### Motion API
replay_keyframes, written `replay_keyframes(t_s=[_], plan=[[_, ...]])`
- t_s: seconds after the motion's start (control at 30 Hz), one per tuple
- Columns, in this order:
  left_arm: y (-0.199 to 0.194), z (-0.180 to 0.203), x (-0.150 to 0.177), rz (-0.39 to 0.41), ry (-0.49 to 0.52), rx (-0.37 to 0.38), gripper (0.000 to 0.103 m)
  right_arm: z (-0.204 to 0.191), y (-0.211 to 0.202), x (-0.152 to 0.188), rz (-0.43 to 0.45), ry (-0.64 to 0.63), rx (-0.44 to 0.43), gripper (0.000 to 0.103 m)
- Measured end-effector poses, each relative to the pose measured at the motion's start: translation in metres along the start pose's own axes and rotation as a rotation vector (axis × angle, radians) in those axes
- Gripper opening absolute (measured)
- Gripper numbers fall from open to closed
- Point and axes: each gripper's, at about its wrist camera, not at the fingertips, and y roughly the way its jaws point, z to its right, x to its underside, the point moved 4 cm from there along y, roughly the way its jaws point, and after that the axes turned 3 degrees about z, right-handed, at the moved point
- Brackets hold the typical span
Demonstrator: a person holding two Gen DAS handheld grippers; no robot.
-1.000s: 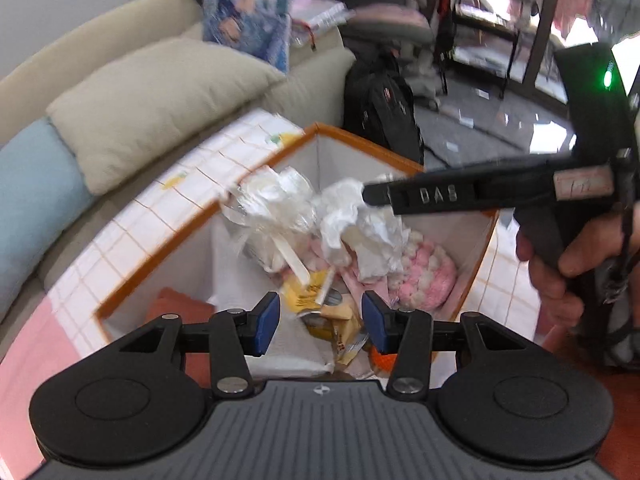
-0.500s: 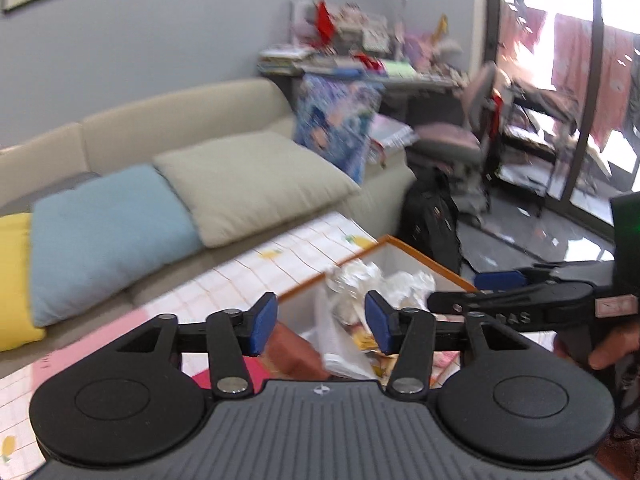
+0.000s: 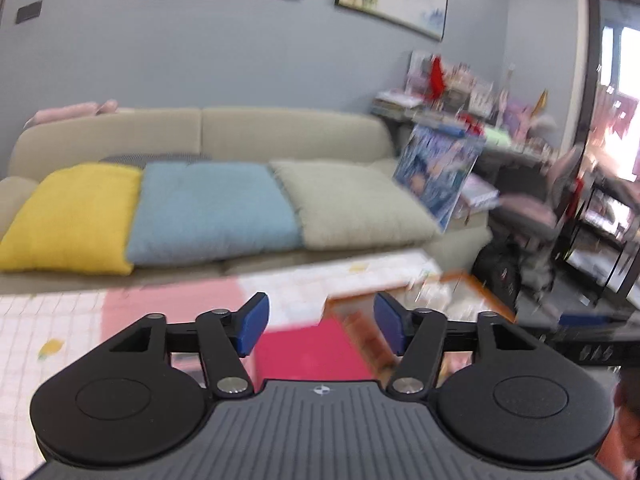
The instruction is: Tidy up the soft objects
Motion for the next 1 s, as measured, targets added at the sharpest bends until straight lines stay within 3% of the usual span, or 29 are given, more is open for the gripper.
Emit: replay_keyframes(t_s=[0.1,0.17,0.3,0.47,0.63,1.0], plan=[[-0.002,-0.003,0.021,-0.067,0.059,-0.058,0.086,-0.015,-0.007,0.012,-0.02,-0.015,0.001,0.089],[-0.005,-0.004,0.034,-0.085,0.102,-0.113,0.087,-0.026,-0.01,0.021,-0.036,-0.025,-0.004,0.092],[-0.012,-0.013,0.053,-0.132,0.069,-0.135,0.089,-0.049,-0.01,0.039,-0.048,-0.074,0.001,0.096],[-0.013,-0.024,0.066,-0.173,0.053,-0.225,0.089,-0.064,-0.001,0.057,-0.104,-0.088,0.0,0.096],[-0.012,-0.036,0.084,-0.247,-0.06,-0.228,0.089,-0.071,0.0,0.067,-0.081,-0.116,0.026,0.096],[-0.01,-0.03,0.093,-0.287,-0.022,-0.226,0.089,-0.062,0.014,0.076,-0.115,-0.081,0.036,0.096]])
